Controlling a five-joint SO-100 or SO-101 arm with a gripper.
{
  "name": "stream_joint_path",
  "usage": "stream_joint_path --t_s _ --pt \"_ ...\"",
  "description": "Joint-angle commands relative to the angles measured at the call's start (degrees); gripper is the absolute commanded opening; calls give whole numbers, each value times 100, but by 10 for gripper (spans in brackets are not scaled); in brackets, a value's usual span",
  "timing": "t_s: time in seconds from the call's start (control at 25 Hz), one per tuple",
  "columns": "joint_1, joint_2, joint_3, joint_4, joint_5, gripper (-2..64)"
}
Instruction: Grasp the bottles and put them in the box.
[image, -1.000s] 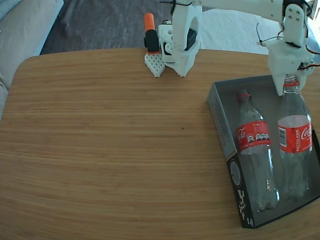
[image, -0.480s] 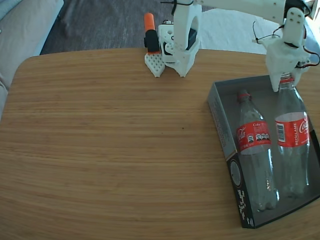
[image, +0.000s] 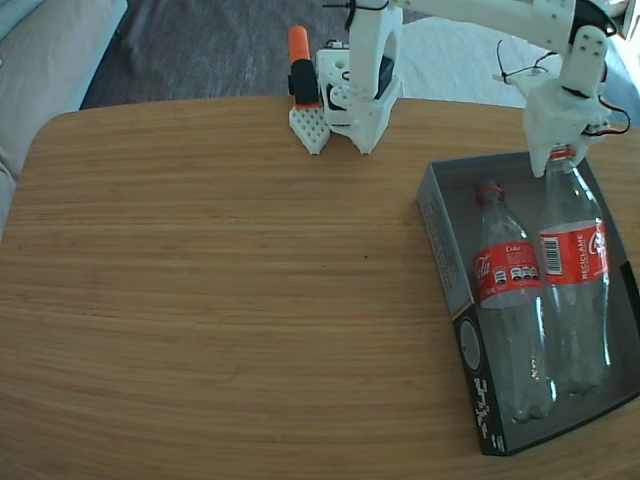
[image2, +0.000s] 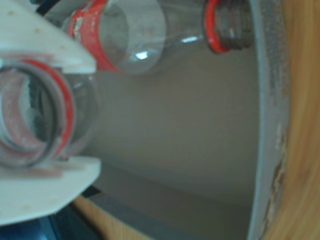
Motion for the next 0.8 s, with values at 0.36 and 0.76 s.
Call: stream_joint_path --t_s 0.36,0.76 --pt "-114 158 -123 -44 -18 62" --pt "-70 167 -149 -44 1081 340"
